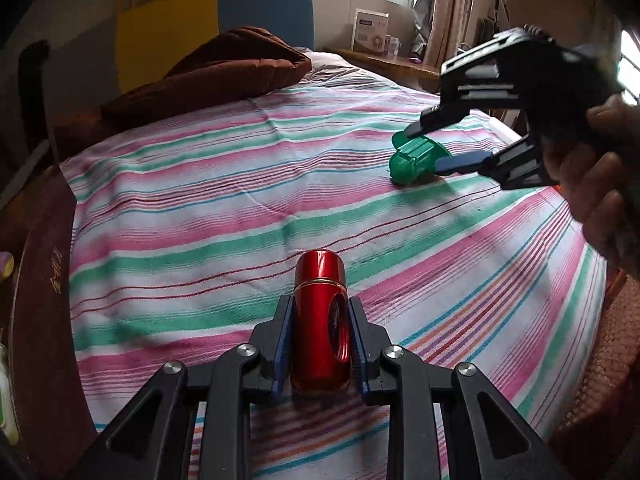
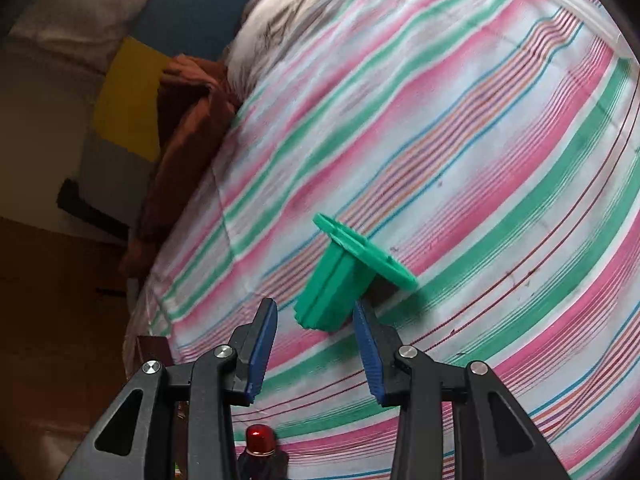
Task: Organize rigid objects
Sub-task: 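Grasp the red cylinder with the left tool while the right tool grasps the green spool, then carry the red cylinder into the gold tray and open the left tool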
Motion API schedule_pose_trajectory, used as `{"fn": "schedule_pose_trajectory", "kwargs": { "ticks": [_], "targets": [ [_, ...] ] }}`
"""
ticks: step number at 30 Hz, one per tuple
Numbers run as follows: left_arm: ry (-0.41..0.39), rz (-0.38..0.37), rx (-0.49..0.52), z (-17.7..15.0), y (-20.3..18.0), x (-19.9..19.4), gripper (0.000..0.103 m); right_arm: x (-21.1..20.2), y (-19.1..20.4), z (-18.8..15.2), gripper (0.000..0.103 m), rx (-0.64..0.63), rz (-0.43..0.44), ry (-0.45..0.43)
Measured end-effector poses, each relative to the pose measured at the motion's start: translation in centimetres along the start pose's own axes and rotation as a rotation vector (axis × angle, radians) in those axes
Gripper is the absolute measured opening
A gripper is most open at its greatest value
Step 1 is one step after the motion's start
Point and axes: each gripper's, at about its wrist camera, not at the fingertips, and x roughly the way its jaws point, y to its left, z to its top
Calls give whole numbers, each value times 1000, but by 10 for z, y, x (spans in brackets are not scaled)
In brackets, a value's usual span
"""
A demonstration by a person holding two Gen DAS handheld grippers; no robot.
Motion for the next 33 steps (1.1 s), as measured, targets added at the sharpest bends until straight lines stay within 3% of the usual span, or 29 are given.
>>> {"fn": "schedule_pose_trajectory", "kwargs": {
  "ticks": [8,11,14,15,16,19,23,26,33],
  "targets": [
    [-30,-24,-7,-5,4,-3,26,8,-5,8,46,58,-75,-50],
    [-34,-27,-8,-6,4,-4,26,17,5,21,46,52,-149,-70],
    [-38,-28,-9,-6,4,-5,27,34,30,27,47,-106,-272,-34],
    [-40,-31,-11,-6,4,-5,27,40,44,25,43,-219,-316,-19],
    [-41,-33,-14,-6,4,-5,27,45,54,20,30,-307,-330,0],
    [-42,-43,-21,-7,6,-6,27,53,78,-11,30,-542,-354,61],
    [-44,-45,-22,-8,7,-7,27,47,83,-59,30,-707,-297,119],
    [-45,-40,-18,-7,6,-7,27,45,76,-79,30,-772,-291,111],
    [-47,-13,1,-8,1,-7,27,49,76,-81,30,-797,-289,67]
  ]
}}
